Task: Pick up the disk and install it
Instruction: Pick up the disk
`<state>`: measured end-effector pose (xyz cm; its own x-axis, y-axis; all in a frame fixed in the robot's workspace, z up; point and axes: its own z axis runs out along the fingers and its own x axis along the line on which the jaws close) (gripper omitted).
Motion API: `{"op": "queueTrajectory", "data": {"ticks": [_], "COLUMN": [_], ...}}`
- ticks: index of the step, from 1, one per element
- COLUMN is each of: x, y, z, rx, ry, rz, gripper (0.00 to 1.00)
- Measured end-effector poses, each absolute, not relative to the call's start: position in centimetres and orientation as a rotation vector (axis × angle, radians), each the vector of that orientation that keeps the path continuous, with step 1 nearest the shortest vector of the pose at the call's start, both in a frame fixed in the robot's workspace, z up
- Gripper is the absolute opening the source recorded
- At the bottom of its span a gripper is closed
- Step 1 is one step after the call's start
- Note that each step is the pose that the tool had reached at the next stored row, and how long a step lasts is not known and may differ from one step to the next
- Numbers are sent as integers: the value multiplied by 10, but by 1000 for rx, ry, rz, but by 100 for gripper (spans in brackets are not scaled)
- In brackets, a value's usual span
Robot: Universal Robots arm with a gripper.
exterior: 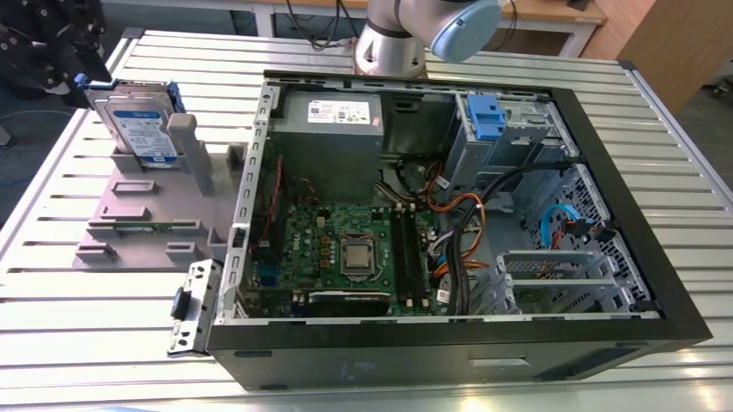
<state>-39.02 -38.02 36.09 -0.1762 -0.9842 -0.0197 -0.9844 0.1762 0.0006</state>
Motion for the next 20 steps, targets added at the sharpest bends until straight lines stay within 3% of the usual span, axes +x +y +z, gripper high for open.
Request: {"op": "queueTrajectory", "data": {"ticks": [2,3,20], "x": [-390,-390,-390], "y": [-380,-380,-379], "z": [361,361,358], "rx": [-2007,-2007,-2007], "ry": [2398,2398,2398], "rz": [20,21,21], "gripper": [53,59,59]}}
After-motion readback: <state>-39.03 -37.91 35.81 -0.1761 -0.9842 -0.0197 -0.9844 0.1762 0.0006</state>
